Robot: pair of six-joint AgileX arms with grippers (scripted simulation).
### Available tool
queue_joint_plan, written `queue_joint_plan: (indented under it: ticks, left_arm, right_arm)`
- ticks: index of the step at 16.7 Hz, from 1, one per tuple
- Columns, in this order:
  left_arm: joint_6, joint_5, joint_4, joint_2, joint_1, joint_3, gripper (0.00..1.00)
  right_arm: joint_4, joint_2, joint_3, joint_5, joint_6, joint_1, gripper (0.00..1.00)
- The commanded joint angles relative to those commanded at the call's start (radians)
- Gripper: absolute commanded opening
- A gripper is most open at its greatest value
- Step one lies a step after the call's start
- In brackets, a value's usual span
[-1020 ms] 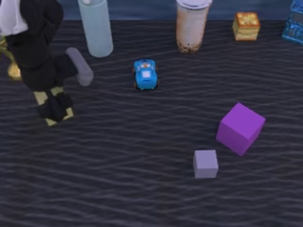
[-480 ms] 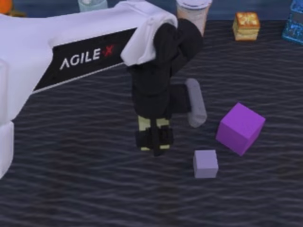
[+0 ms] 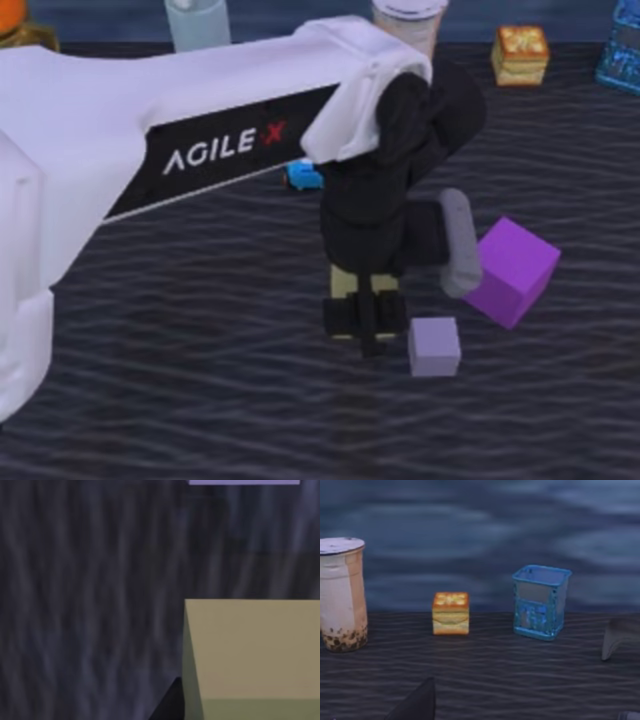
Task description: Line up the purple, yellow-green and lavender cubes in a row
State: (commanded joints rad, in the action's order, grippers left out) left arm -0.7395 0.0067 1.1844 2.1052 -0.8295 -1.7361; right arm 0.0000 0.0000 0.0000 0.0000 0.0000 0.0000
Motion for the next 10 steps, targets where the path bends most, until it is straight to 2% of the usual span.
queue_joint_plan:
  ticks: [10]
  left_arm:
    - [0.003, 0.000, -0.235, 0.083, -0.005, 0.155, 0.00]
  right_arm:
    - [0.000, 0.000, 0.000, 0.000, 0.000, 0.000, 1.00]
